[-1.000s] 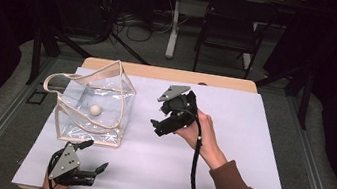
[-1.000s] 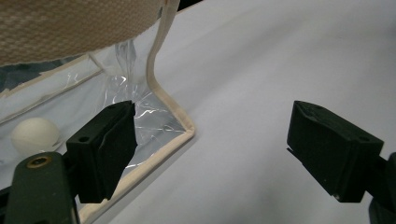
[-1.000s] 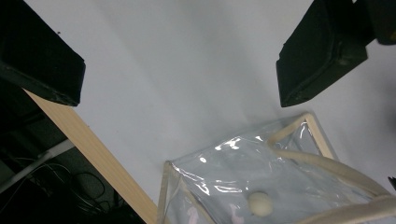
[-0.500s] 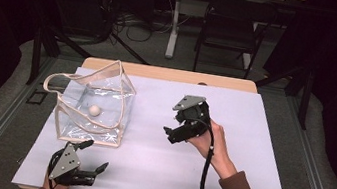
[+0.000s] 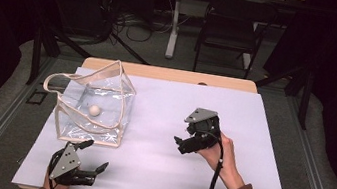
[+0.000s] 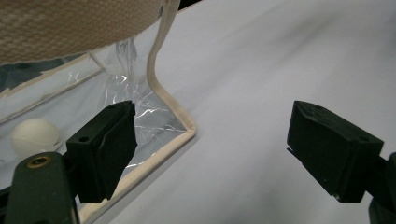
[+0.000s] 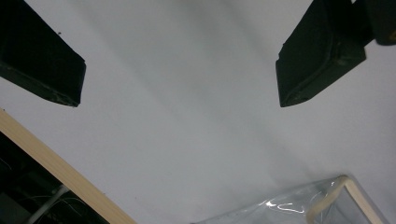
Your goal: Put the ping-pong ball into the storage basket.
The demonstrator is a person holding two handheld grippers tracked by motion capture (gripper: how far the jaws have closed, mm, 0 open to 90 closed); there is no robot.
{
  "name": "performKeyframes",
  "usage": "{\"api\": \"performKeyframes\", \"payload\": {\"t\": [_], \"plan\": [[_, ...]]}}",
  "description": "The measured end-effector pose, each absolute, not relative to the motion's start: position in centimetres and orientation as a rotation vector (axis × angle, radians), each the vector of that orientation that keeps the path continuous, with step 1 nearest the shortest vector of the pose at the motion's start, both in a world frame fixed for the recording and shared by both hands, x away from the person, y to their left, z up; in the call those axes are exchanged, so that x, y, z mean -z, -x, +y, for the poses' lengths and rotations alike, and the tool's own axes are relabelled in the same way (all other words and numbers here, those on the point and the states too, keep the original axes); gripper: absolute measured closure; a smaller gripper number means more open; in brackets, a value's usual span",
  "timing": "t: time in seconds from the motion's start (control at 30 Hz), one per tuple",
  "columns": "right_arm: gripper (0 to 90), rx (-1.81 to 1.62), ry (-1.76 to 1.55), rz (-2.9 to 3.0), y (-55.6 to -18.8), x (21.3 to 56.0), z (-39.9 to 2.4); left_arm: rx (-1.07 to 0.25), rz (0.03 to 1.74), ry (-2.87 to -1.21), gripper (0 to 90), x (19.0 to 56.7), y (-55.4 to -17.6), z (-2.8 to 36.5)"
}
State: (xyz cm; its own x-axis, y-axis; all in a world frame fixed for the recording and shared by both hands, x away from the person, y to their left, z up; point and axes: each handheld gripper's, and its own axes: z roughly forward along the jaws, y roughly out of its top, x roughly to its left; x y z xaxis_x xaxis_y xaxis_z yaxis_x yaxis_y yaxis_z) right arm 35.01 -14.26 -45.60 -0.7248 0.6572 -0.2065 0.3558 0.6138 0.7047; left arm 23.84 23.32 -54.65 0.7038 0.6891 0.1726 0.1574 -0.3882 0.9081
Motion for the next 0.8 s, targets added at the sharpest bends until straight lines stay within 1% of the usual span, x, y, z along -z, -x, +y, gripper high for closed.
{"api": "performKeyframes", "payload": {"t": [0.27,0.8], "plan": [[1.9,-0.933,-0.847,2.357,-34.1,46.7,-16.2,-0.672,0.655,-1.917,16.0,54.6,-23.8,23.3],[2.1,-0.932,-0.9,2.332,-32.4,49.1,-18.6,-0.67,0.661,-1.917,16.0,54.7,-23.8,23.3]]}}
